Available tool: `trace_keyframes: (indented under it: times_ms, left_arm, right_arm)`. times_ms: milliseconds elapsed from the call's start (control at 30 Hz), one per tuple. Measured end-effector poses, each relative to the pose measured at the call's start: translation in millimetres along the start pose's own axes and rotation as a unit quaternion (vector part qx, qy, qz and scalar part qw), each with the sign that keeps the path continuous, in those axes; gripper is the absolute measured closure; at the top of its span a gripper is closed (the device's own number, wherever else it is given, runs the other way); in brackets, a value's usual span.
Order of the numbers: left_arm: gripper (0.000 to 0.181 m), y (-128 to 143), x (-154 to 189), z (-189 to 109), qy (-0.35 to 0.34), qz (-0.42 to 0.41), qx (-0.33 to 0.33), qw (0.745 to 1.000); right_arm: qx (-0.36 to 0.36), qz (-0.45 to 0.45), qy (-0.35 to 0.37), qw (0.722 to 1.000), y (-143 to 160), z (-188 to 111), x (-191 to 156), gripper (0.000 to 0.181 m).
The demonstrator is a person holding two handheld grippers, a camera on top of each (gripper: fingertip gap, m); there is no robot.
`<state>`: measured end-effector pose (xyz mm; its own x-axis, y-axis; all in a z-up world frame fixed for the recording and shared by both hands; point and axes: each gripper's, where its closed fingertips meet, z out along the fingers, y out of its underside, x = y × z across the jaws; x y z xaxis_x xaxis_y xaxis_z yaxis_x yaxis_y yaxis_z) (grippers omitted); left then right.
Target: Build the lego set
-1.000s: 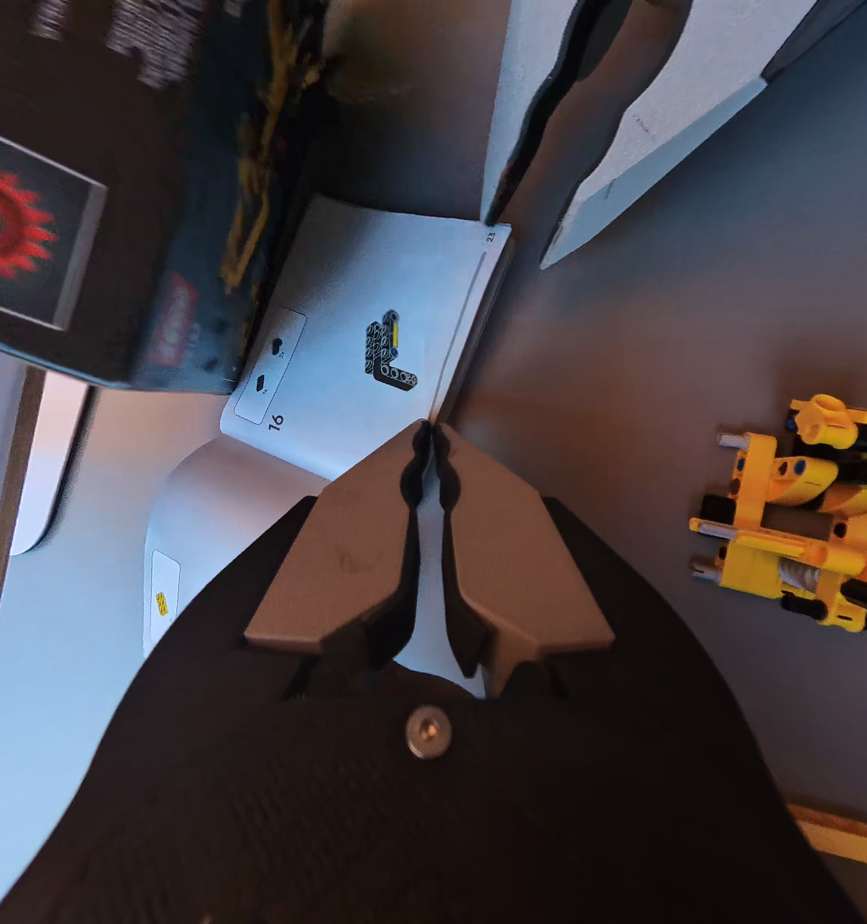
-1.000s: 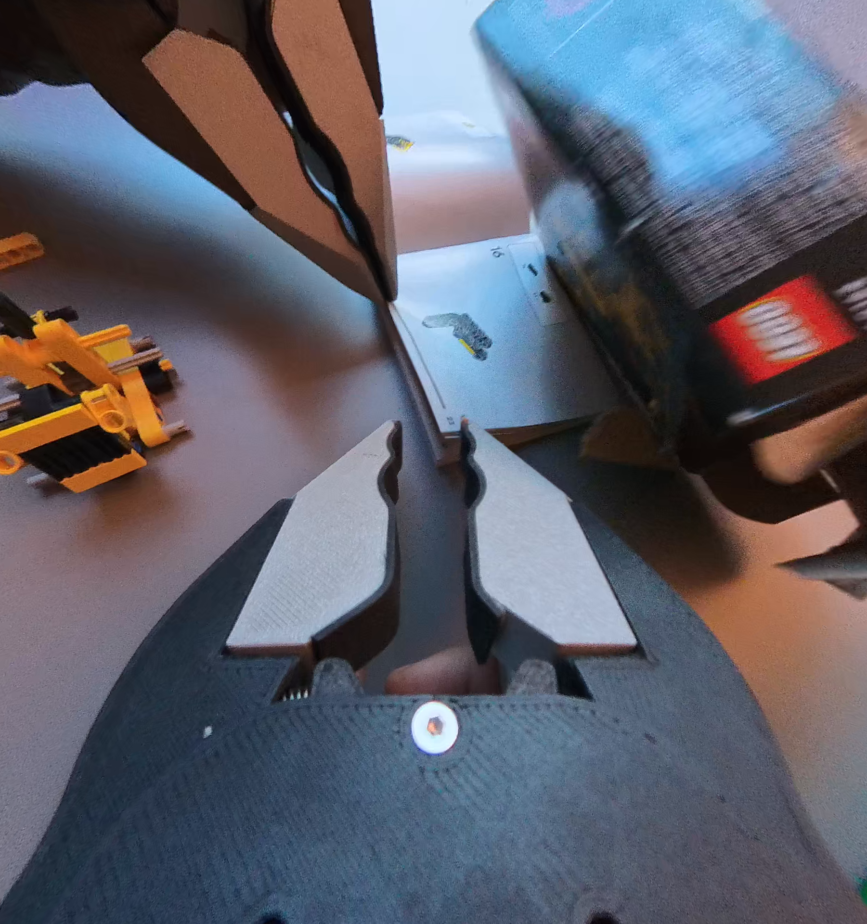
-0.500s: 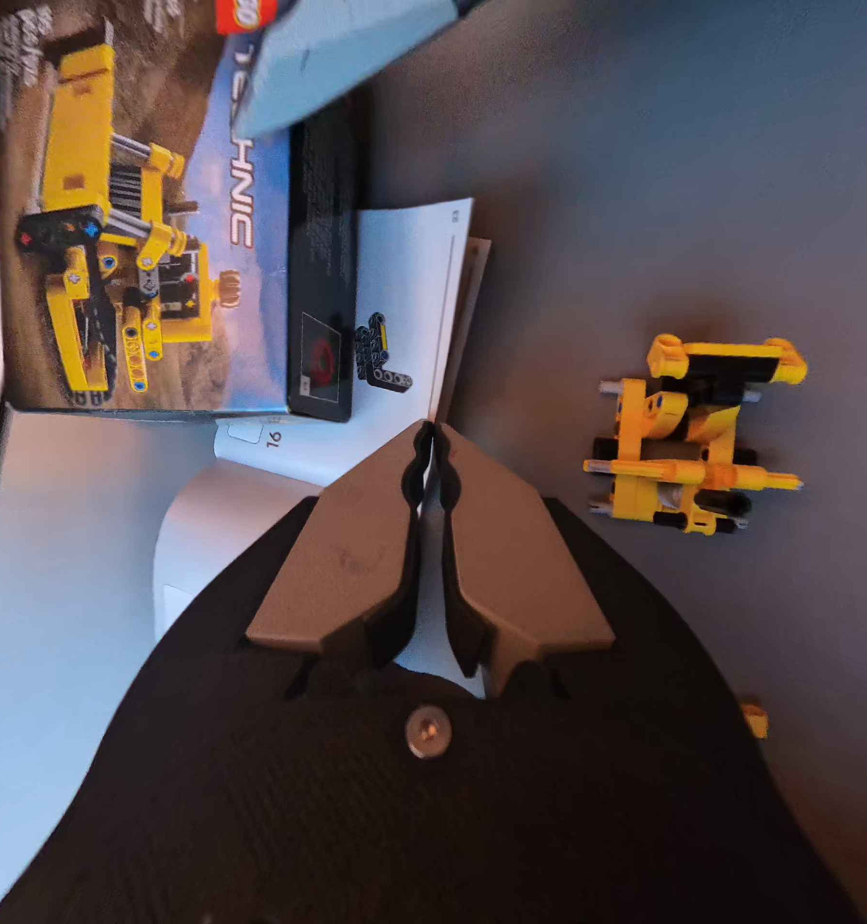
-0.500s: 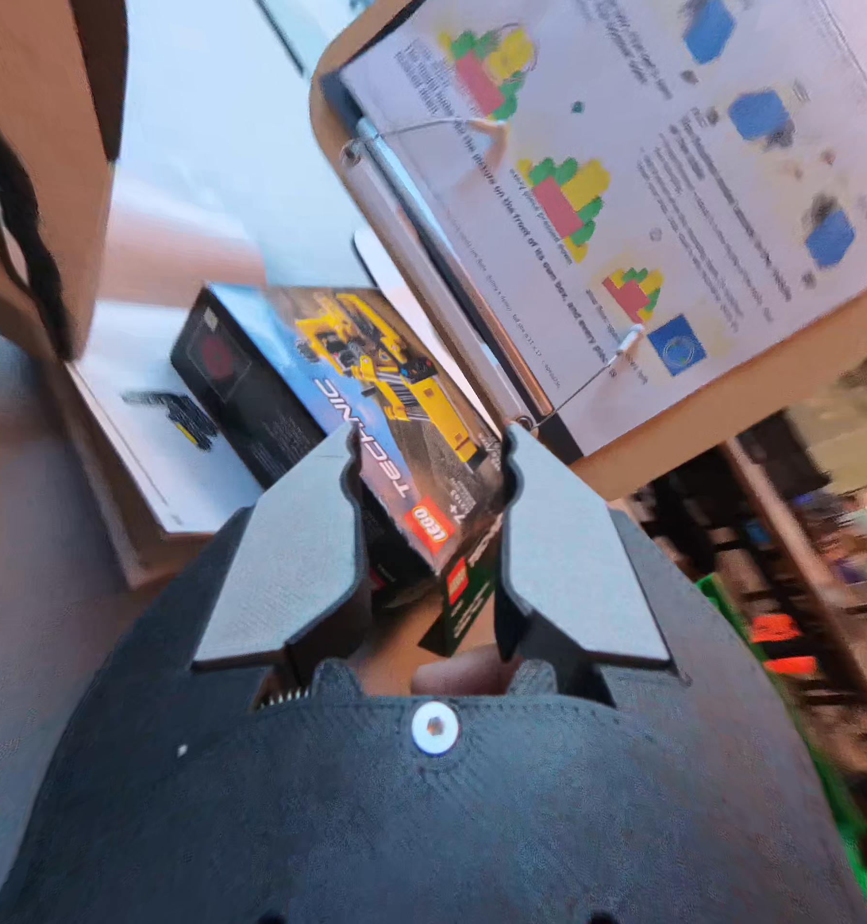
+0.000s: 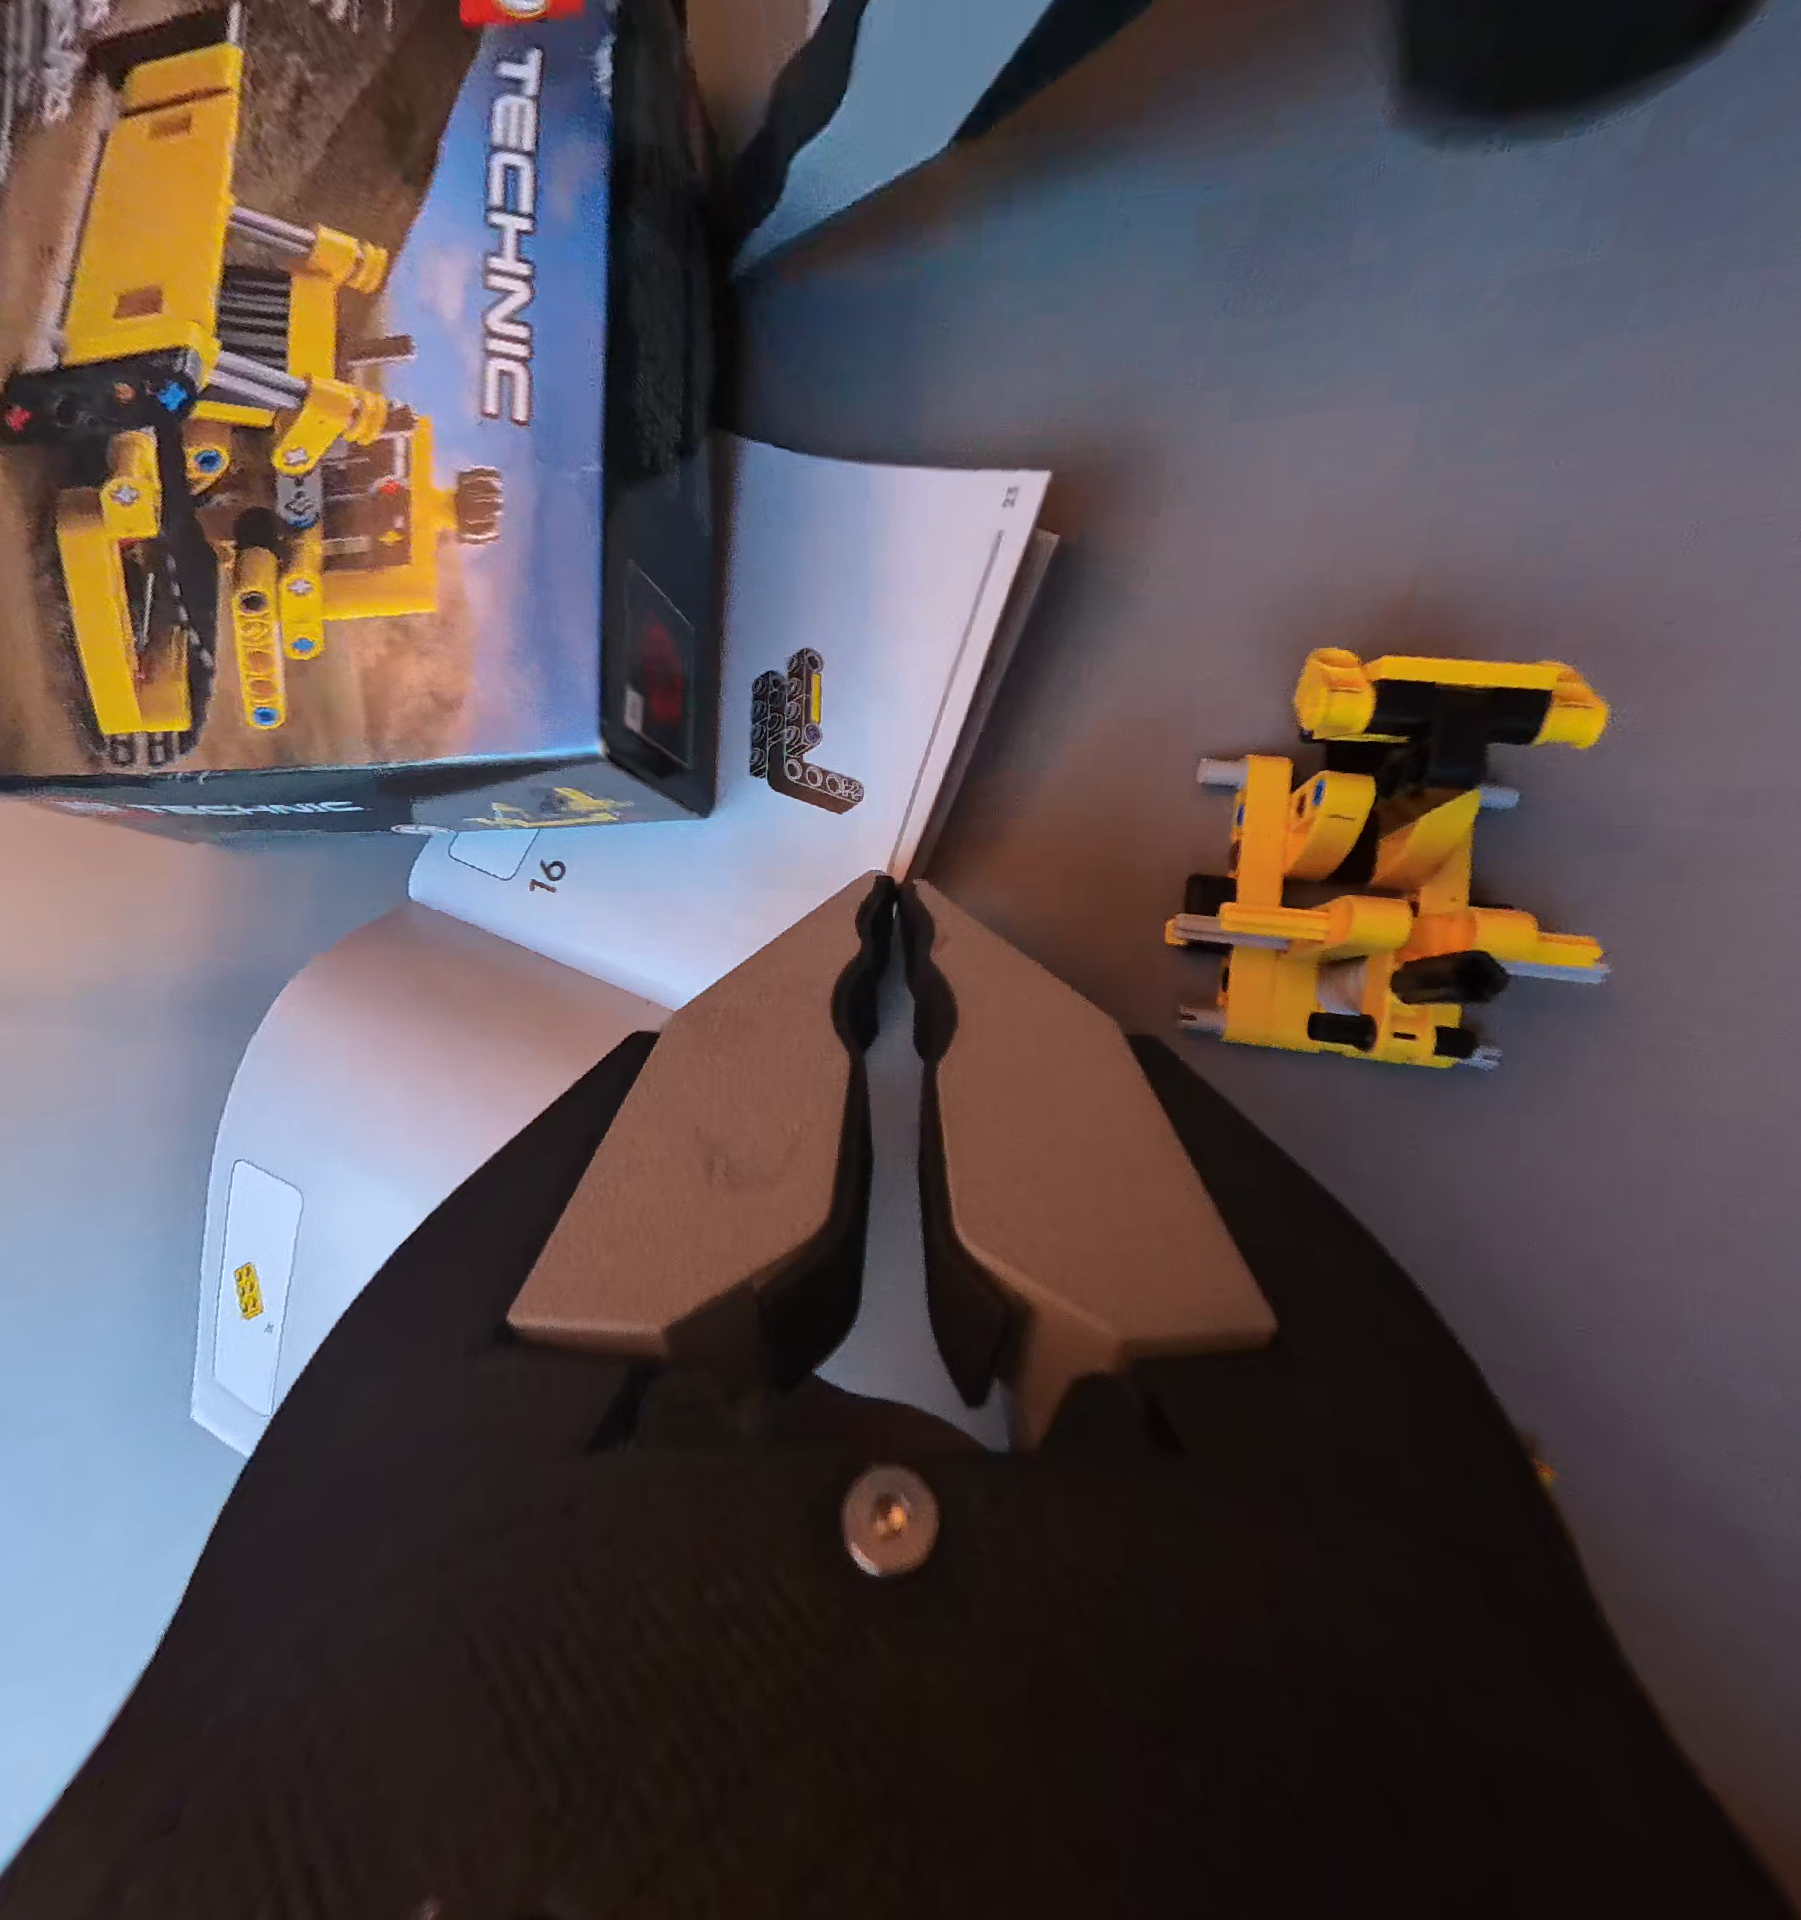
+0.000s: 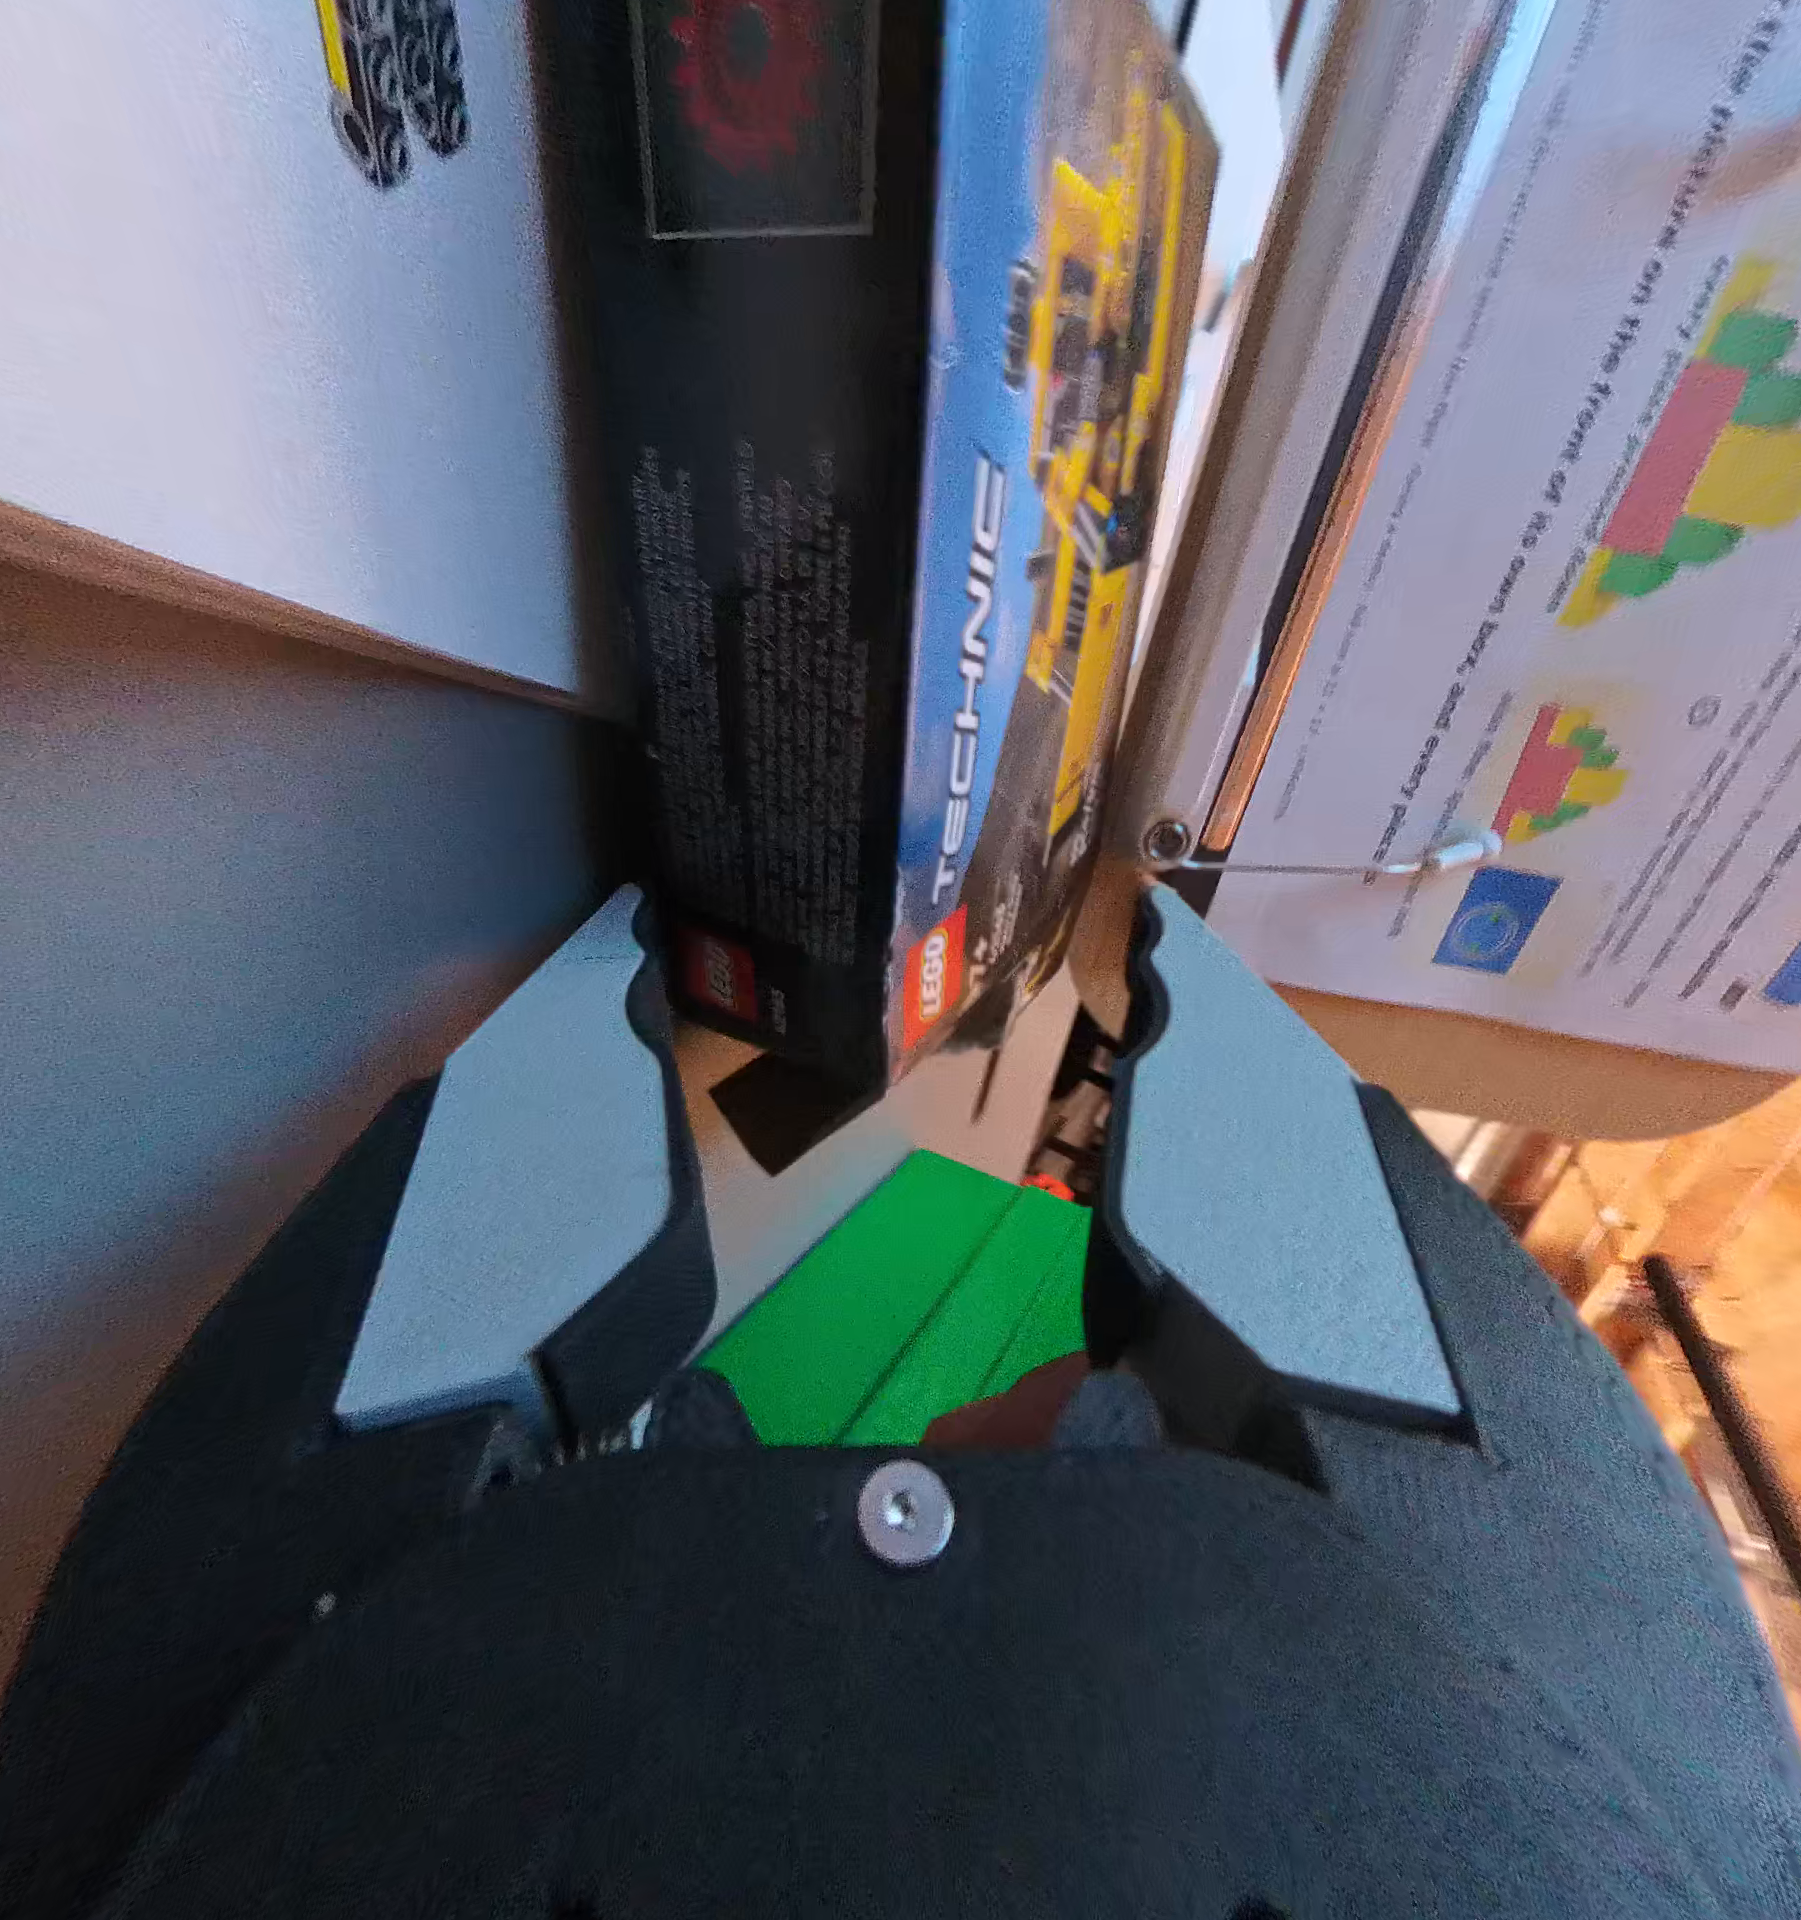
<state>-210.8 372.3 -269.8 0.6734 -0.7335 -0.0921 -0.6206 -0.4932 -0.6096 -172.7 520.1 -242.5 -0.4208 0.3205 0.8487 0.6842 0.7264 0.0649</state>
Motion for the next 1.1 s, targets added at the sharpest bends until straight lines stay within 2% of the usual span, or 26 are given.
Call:
trace_keyframes:
  times_ms: [100, 200, 300, 367, 500, 633, 733, 867, 967, 1100]
  left_arm:
    - [0.181, -4.7, -4.9, -9.7, -0.010, -0.004, 0.020, 1.000]
    - [0.181, -9.9, -12.1, -21.9, -0.016, -0.020, 0.048, 0.999]
    - [0.179, -15.1, -31.4, -31.8, -0.056, -0.041, 0.076, 0.995]
    - [0.171, -20.6, -42.2, -38.0, -0.081, -0.054, 0.098, 0.990]
    - [0.160, -22.2, -51.0, -44.6, -0.116, -0.047, 0.100, 0.987]
    - [0.145, -25.2, -56.7, -42.5, -0.165, -0.016, 0.089, 0.982]
    - [0.143, -20.8, -54.5, -39.5, -0.154, -0.023, 0.080, 0.985]
    - [0.143, -10.9, -52.3, -35.0, -0.119, -0.052, 0.075, 0.989]
    - [0.143, -3.0, -49.2, -26.1, -0.097, -0.065, 0.060, 0.991]
    - [0.143, 1.1, -48.2, -22.7, -0.090, -0.067, 0.051, 0.992]
  right_arm:
    - [-0.012, -0.059, -0.013, 0.998, -5.7, 7.7, -4.9, 0.117]
    - [-0.019, -0.077, -0.003, 0.997, -9.1, 9.5, -6.5, 0.126]
    - [-0.005, -0.034, 0.003, 0.999, -12.8, 0.0, 2.3, 0.135]
    - [0.008, 0.005, -0.015, 1.000, -14.0, -11.9, 9.6, 0.136]
    - [0.031, 0.065, -0.097, 0.993, -14.0, -34.6, 26.5, 0.137]
    - [0.070, 0.148, -0.203, 0.965, -20.1, -46.0, 52.0, 0.137]
    - [0.090, 0.231, -0.317, 0.916, -26.1, -43.4, 58.4, 0.136]
    - [0.076, 0.290, -0.393, 0.869, -26.3, -21.5, 58.9, 0.133]
    - [0.053, 0.314, -0.392, 0.863, -20.7, -3.7, 67.0, 0.129]
    - [0.050, 0.317, -0.377, 0.869, -14.2, -2.1, 79.7, 0.133]
